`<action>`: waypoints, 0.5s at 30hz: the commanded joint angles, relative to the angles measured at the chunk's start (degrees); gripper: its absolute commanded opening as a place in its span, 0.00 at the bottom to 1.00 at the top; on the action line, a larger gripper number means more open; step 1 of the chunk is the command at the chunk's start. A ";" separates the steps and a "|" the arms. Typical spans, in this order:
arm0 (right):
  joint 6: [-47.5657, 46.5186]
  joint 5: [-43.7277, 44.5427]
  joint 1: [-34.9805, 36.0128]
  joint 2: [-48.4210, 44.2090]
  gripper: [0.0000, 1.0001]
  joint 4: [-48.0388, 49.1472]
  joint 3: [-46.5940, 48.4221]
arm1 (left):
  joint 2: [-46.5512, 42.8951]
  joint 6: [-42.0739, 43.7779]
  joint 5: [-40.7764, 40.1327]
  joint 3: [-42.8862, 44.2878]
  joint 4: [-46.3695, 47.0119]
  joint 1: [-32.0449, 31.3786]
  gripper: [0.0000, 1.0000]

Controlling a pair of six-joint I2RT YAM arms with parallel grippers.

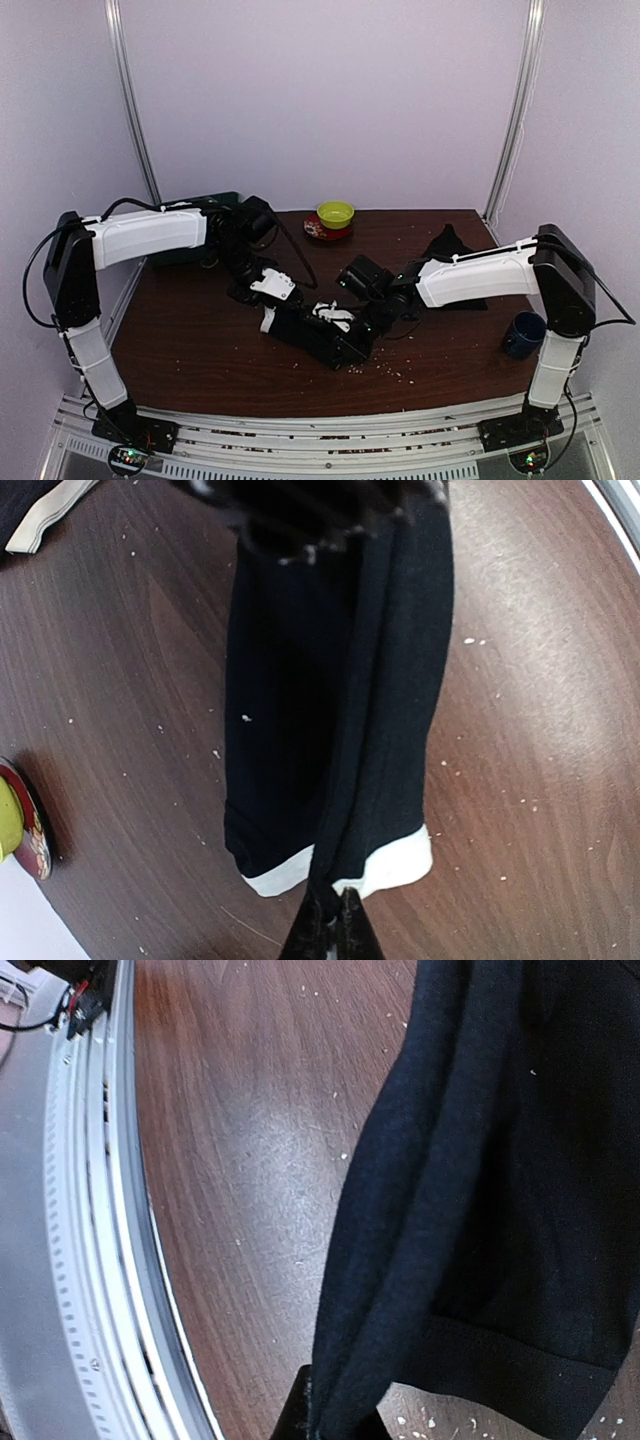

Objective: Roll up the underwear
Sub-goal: Fold the underwear at the center of the board.

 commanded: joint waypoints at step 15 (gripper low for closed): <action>6.06 -10.47 -8.45 5.38 0.00 -3.95 2.77 | 14.26 3.17 -8.89 16.69 -3.13 1.29 0.11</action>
